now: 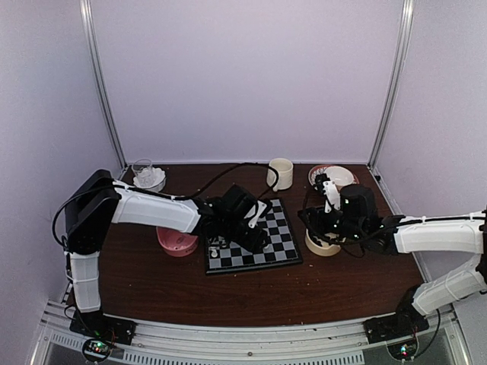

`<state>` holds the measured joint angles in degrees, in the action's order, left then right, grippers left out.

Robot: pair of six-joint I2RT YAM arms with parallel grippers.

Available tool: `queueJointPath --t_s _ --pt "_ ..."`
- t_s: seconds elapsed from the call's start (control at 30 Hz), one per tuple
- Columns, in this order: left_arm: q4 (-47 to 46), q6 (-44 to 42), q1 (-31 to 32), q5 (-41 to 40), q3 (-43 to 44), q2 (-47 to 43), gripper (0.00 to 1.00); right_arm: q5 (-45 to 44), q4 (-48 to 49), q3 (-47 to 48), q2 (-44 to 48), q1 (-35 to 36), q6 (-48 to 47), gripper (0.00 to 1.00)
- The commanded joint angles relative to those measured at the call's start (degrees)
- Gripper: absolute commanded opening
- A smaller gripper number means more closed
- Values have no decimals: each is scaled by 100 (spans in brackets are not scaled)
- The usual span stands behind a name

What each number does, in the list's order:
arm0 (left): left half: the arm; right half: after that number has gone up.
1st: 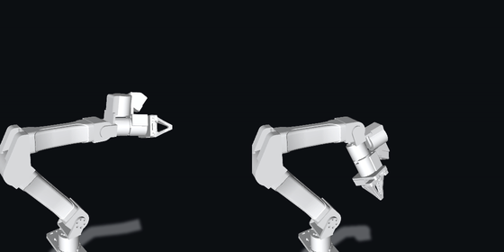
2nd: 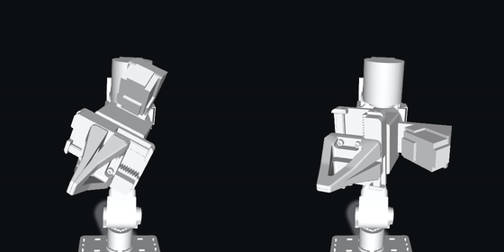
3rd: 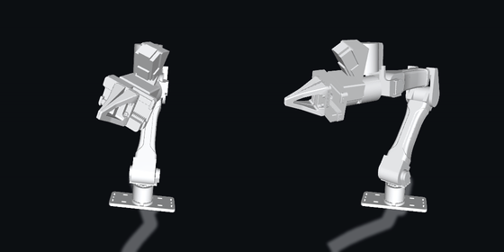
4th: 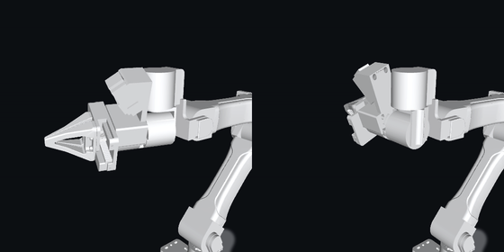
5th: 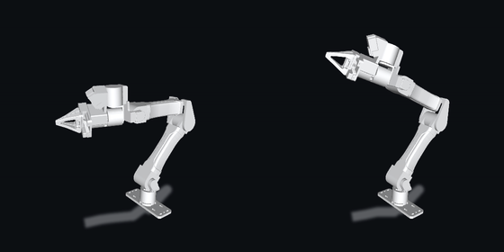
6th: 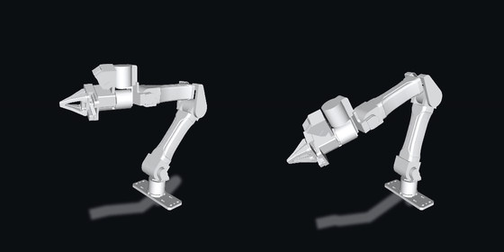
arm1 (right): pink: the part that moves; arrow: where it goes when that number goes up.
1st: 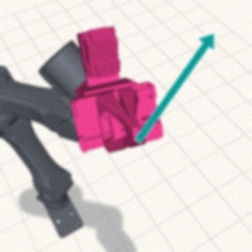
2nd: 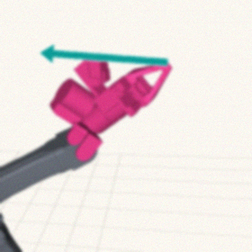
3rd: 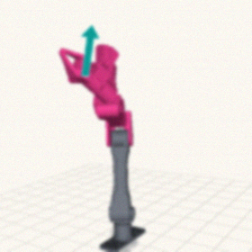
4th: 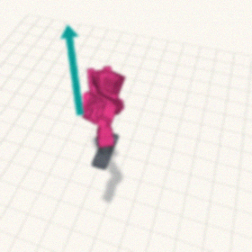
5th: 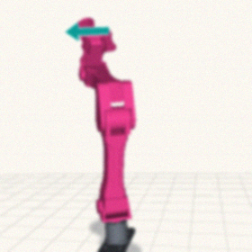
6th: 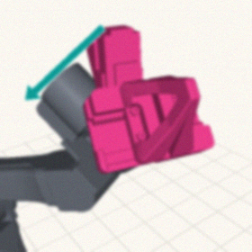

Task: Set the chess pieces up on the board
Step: Place the queen on the chessboard, then pick up the queen from the chessboard.

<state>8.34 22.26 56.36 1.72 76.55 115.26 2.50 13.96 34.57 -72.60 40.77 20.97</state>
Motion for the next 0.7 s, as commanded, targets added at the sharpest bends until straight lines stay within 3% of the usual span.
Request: queueJointPath --t_s 0.0,0.37,0.67 --pt "223 16 28 13 224 -82 52 -177 48 -4 132 -27 -22 34" --pt "227 -196 68 -60 701 239 50 -224 94 -118 319 -30 -14 34" --pt "398 -148 68 -84 969 502 40 -385 159 -177 361 -34 -5 34"
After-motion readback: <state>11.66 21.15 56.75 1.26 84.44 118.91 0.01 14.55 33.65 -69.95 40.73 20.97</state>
